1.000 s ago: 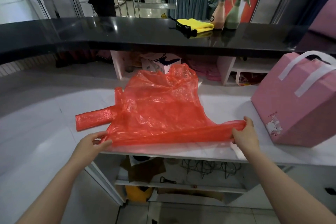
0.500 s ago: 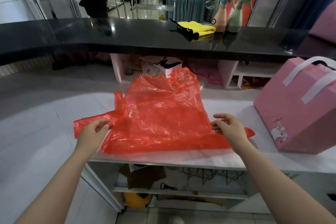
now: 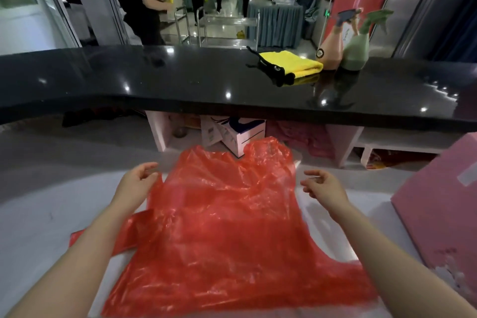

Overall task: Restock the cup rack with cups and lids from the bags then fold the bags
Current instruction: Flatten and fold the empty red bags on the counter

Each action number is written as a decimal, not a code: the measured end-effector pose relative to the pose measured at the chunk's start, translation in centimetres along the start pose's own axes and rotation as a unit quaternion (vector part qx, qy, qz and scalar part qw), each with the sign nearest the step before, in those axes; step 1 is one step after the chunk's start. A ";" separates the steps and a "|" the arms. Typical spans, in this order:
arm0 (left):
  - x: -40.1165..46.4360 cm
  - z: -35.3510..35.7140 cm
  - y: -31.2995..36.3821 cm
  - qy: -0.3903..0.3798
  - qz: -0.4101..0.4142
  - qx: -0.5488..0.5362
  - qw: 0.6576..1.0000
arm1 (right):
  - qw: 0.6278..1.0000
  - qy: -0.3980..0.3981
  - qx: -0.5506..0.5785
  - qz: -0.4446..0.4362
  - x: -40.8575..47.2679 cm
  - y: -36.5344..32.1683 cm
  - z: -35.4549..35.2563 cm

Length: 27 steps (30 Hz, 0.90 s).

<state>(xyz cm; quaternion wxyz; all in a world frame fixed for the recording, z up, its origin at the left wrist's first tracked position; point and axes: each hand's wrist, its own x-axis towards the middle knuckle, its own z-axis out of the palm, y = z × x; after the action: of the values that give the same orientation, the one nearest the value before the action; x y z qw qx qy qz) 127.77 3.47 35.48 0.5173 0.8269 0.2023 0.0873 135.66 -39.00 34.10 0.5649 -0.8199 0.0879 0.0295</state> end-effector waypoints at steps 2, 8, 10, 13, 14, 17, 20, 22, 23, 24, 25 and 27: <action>1.9 1.1 0.2 -0.006 -0.033 -0.031 0.999 | 1.000 -0.003 -0.029 -0.011 2.2 -0.1 0.4; 4.4 3.7 1.0 -0.033 -0.085 -0.047 0.995 | 0.994 0.007 -0.104 -0.016 7.2 -0.8 2.1; 4.3 4.1 1.0 -0.074 -0.102 -0.044 0.991 | 0.994 -0.015 -0.107 -0.033 7.8 -1.3 3.2; 4.4 4.2 0.7 -0.118 -0.126 -0.022 0.985 | 0.985 -0.044 -0.163 -0.040 8.2 -1.6 4.5; 4.4 4.3 0.6 -0.121 -0.129 -0.020 0.984 | 0.985 -0.042 -0.166 -0.035 7.9 -1.8 4.9; 4.3 4.2 0.8 -0.136 -0.150 -0.081 0.976 | 0.993 -0.034 -0.113 -0.030 6.5 -2.1 5.3; 4.4 3.8 1.1 -0.142 -0.182 -0.192 0.954 | 0.997 -0.040 -0.065 -0.027 5.1 -2.1 5.1; 4.5 3.8 1.4 -0.153 -0.169 -0.184 0.956 | 0.998 -0.041 -0.046 -0.021 4.5 -1.9 4.8; 4.3 3.9 1.5 -0.163 -0.163 -0.171 0.958 | 0.998 -0.040 -0.036 -0.024 4.2 -1.8 4.8; 4.2 4.0 1.7 -0.174 -0.163 -0.165 0.957 | 0.999 -0.036 -0.026 -0.026 4.0 -1.5 4.7; 4.2 4.1 1.8 -0.183 -0.165 -0.165 0.955 | 0.999 -0.032 -0.011 -0.020 3.8 -1.4 4.7; 4.4 4.0 1.9 -0.187 -0.166 -0.167 0.954 | 1.000 -0.015 0.008 0.002 3.3 -1.1 4.6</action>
<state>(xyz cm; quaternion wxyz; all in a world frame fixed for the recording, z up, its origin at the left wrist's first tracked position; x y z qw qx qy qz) 133.60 1.38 35.10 0.6835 0.6852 0.2189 -0.1239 139.33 -34.68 33.01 0.5724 -0.8148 0.0814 0.0429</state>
